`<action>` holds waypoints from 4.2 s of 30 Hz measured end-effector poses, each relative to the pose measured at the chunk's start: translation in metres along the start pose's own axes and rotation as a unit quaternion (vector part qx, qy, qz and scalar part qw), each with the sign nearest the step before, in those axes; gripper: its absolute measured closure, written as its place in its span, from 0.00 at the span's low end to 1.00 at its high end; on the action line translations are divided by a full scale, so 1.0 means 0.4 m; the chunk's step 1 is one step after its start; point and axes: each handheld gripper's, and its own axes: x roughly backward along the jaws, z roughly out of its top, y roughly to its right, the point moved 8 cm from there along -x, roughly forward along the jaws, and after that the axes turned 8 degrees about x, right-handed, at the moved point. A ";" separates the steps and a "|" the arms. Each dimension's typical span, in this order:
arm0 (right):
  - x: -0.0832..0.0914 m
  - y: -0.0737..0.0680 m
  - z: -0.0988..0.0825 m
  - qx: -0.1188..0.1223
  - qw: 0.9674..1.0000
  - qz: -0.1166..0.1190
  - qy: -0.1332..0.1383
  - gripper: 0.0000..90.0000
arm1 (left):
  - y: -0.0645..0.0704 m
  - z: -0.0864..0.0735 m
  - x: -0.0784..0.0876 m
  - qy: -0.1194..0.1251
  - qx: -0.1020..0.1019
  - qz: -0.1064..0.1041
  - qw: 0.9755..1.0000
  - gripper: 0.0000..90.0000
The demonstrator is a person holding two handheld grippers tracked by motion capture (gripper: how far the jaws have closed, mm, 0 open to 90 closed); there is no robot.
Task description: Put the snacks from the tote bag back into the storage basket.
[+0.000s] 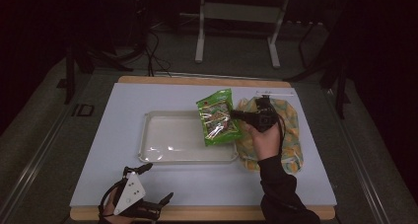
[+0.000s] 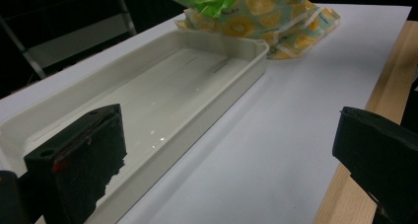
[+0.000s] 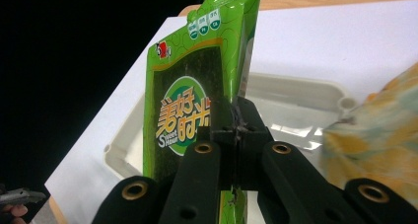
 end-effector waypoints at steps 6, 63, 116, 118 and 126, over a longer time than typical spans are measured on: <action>-0.047 -0.019 -0.030 -0.004 1.000 0.009 -0.011 0.99 | 0.003 -0.001 -0.001 -0.002 -0.006 -0.001 1.000 0.00; -0.180 0.058 -0.242 -0.093 0.994 -0.029 -0.057 0.93 | 0.005 -0.002 -0.007 -0.005 -0.018 -0.005 1.000 0.00; 0.036 0.032 -0.022 0.153 0.987 -0.051 0.019 0.38 | 0.011 -0.006 -0.014 -0.014 -0.022 -0.011 1.000 0.00; 0.052 0.043 -0.017 0.152 0.986 -0.056 0.028 0.31 | 0.011 -0.006 -0.014 -0.014 -0.022 -0.011 1.000 0.00; 0.101 0.075 -0.026 0.174 0.982 -0.068 0.029 0.20 | 0.012 -0.008 -0.016 -0.016 -0.022 -0.011 1.000 0.00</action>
